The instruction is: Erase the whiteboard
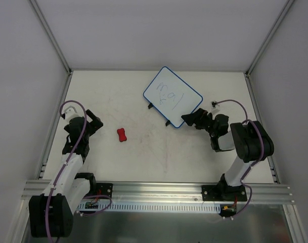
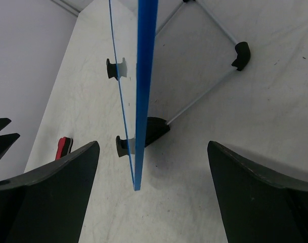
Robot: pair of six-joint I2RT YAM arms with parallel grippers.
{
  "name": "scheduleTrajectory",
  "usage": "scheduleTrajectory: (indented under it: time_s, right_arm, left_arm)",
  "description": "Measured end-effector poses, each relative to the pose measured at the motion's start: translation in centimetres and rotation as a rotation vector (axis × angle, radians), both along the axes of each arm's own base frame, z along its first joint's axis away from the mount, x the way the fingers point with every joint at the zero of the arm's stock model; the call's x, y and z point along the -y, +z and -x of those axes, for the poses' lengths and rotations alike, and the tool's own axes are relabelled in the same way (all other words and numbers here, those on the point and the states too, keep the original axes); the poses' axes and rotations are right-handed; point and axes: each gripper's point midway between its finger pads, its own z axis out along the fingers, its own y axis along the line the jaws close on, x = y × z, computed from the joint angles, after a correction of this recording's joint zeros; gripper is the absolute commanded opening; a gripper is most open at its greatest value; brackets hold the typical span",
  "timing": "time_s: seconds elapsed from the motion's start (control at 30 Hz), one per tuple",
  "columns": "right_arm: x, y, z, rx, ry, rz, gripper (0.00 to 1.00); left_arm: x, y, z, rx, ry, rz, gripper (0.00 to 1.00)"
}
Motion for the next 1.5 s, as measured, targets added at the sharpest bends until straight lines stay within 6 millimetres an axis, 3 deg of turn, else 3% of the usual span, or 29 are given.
scheduleTrajectory:
  time_s: [0.1, 0.27, 0.3, 0.33, 0.37, 0.47, 0.67, 0.8, 0.83, 0.93, 1.1, 1.23, 1.5]
  right_arm:
    - [-0.4, -0.4, -0.6, -0.015, 0.019, -0.011, 0.89]
    - [-1.1, 0.6, -1.5, 0.020, 0.040, -0.023, 0.79]
    - [-1.2, 0.7, -1.6, 0.024, 0.044, -0.025, 0.74]
    - [-1.3, 0.7, -1.6, 0.026, 0.047, -0.028, 0.59]
    - [-1.3, 0.7, -1.6, 0.026, 0.049, -0.028, 0.51]
    - [-1.6, 0.8, -1.9, 0.015, 0.057, -0.049, 0.44]
    - [-2.0, 1.2, -2.1, 0.017, 0.070, -0.064, 0.41]
    - [-2.1, 1.3, -2.0, 0.017, 0.075, -0.065, 0.23]
    - [-2.1, 1.2, -2.0, 0.016, 0.076, -0.066, 0.14]
    - [-2.3, 1.2, -2.1, 0.008, 0.089, -0.077, 0.06]
    - [-2.7, 1.7, -2.2, 0.021, 0.113, -0.090, 0.00]
    - [-2.7, 1.6, -2.2, 0.020, 0.115, -0.091, 0.00]
    - [-2.8, 1.5, -2.2, 0.021, 0.119, -0.093, 0.00]
  left_arm:
    - [0.0, -0.4, 0.0, -0.016, 0.000, 0.004, 0.99]
    - [0.2, -0.5, 0.0, -0.014, 0.007, 0.026, 0.99]
    - [0.2, -0.5, 0.0, -0.014, 0.007, 0.030, 0.99]
    - [0.4, -0.6, 0.0, -0.015, 0.002, 0.035, 0.99]
    - [0.5, -0.6, 0.0, -0.017, -0.003, 0.040, 0.99]
    - [1.1, -0.9, -0.2, -0.037, -0.033, 0.060, 0.99]
    - [4.0, -0.7, -1.2, -0.123, -0.110, 0.096, 0.99]
    - [6.3, 0.0, -1.8, -0.177, -0.156, 0.122, 0.99]
    - [6.7, 0.1, -1.9, -0.196, -0.164, 0.127, 0.99]
    - [7.8, -0.2, -2.3, -0.253, -0.199, 0.149, 0.99]
    - [9.1, -2.8, -2.6, -0.404, -0.256, 0.173, 0.99]
    - [10.1, -5.3, -1.4, -0.546, -0.308, 0.151, 0.98]
    - [13.0, -5.3, 0.6, -0.622, -0.421, 0.063, 0.95]
